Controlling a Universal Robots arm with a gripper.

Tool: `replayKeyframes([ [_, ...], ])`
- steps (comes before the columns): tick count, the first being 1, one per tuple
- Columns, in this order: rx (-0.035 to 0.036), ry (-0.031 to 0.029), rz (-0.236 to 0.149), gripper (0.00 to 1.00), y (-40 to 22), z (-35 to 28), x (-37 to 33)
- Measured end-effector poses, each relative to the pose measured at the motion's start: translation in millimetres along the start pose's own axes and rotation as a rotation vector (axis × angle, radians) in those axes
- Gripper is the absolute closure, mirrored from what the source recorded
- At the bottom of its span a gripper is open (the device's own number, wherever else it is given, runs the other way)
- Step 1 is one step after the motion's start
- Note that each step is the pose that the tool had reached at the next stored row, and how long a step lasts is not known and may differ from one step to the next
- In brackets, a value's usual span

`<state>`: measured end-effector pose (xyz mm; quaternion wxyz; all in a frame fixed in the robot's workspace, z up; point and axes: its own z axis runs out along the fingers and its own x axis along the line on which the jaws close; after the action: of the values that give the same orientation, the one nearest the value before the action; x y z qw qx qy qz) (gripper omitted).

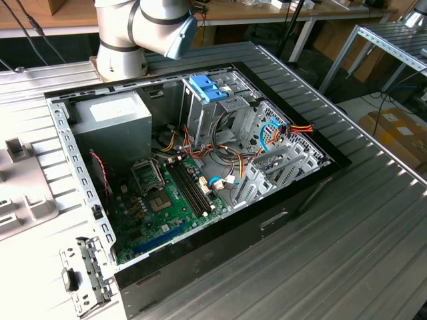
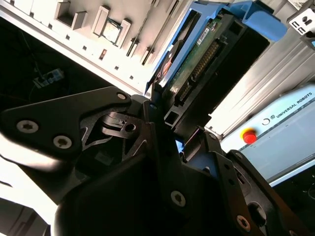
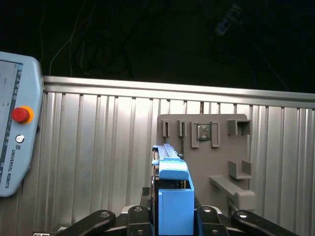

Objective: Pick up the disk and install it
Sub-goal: 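Pick up the disk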

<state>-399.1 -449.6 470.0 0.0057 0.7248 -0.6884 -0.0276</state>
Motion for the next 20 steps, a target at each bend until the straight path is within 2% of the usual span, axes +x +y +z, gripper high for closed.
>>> replayKeyframes([
  [20, 0.0000, 0.0000, 0.000, 0.64, -15.5, -0.9, 6.0],
])
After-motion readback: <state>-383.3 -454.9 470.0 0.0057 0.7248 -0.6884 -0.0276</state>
